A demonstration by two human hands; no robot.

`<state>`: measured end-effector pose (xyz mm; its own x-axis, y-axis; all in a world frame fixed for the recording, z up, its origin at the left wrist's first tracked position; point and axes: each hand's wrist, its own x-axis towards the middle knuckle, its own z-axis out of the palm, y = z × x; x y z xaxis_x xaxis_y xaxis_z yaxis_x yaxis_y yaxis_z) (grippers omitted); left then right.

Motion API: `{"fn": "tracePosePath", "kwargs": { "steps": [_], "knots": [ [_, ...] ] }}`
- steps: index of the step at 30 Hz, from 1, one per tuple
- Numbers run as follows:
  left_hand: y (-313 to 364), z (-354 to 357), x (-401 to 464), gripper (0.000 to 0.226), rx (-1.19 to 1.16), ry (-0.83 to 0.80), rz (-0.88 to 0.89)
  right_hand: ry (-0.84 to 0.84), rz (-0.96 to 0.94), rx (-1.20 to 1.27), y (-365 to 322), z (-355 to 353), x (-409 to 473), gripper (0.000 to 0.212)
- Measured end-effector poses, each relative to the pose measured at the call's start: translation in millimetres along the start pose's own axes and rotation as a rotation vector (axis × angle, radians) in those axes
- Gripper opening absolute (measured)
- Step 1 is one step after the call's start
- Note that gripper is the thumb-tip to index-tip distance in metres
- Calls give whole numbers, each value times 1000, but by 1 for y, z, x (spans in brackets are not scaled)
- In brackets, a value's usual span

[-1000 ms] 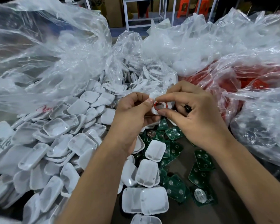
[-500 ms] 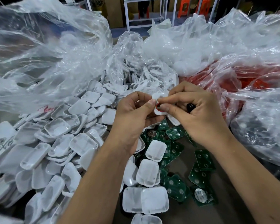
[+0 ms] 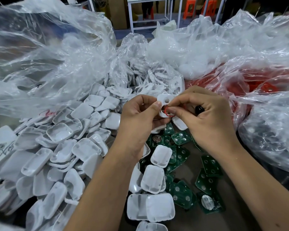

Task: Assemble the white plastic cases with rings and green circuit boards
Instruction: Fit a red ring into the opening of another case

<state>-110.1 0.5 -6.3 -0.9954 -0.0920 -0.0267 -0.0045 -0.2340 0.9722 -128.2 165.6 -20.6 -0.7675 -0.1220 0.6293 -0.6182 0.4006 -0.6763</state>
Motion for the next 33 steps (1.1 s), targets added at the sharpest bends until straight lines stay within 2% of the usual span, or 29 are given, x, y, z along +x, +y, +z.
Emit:
{"fn": "tracePosePath", "kwargs": {
  "steps": [10, 23, 33],
  "knots": [
    [-3, -2, 1, 10, 35, -3, -1, -43, -114, -161, -5, 0, 1, 8],
    [-3, 1, 0, 10, 19, 8, -37, 10, -154, -253, -9, 1, 1, 10],
    [-3, -1, 1, 13, 1, -22, -108, -25, -177, -348, -6, 2, -1, 9]
  ]
}}
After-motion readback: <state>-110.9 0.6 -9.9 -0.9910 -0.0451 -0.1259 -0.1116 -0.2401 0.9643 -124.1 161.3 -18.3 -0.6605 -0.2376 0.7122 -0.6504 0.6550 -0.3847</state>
